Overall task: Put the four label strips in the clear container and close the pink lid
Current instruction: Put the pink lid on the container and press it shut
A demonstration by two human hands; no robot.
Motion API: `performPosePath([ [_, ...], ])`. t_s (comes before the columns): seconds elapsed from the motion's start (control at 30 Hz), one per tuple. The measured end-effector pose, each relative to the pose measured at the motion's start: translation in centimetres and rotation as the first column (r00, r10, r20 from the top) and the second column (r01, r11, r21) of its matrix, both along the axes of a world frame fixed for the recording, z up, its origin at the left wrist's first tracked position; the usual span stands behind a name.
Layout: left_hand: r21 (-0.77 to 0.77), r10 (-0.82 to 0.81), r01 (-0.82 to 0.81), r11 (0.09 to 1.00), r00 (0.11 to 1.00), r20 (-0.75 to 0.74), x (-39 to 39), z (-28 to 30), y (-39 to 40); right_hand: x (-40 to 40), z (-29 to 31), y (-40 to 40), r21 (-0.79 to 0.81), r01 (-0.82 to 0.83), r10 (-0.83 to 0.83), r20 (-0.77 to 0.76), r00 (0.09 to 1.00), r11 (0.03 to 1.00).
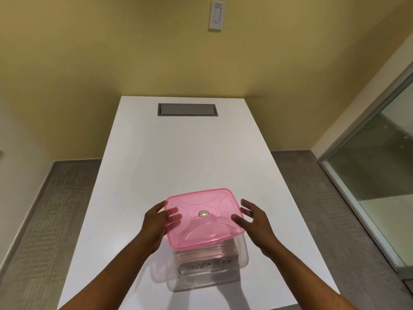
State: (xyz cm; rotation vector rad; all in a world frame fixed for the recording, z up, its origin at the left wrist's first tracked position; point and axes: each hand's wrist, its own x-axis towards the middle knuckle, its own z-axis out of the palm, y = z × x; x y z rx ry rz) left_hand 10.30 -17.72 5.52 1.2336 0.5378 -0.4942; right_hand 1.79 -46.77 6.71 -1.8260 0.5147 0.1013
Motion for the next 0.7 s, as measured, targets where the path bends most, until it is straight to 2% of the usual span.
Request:
performPosePath([
  [0.07,0.114,-0.061,0.051,0.992,0.995,0.085,-1.1,-0.2,-0.4,-0.1,-0.7,-0.4,-0.008,0.095,-0.095,-0.016,0.995,0.995],
  [0.17,0.344,-0.205,0.126,0.930,0.958,0.203,-3.0,-0.3,-1.3,-0.8,-1.9,-0.7,-0.105,0.100,-0.104,-0.028,0.994,0.989],
  [0.3,0.597,-0.368,0.221,0.771,0.920,0.134,-4.6,-1.8,-1.7,-2.3,-3.6,-0.7,-0.200,0.036,-0.052,-0.072,0.996,0.979],
  [0.37,0.626,-0.380,0.249,0.739,0.921,0.082,-5.4,-2.9,-1.7,-2.9,-4.5,-0.5,-0.266,-0.011,-0.019,-0.110,0.994,0.964],
  [0.53,0.631,-0.323,0.240,0.738,0.946,0.017,-7.0,-4.9,-2.1,-4.0,-6.5,0.2,-0.448,-0.158,0.067,-0.212,0.975,0.880],
  [0.7,0.654,-0.202,0.152,0.741,0.979,0.002,-8.0,-6.0,-2.8,-4.6,-7.4,1.0,-0.510,-0.152,0.062,-0.190,0.980,0.847],
])
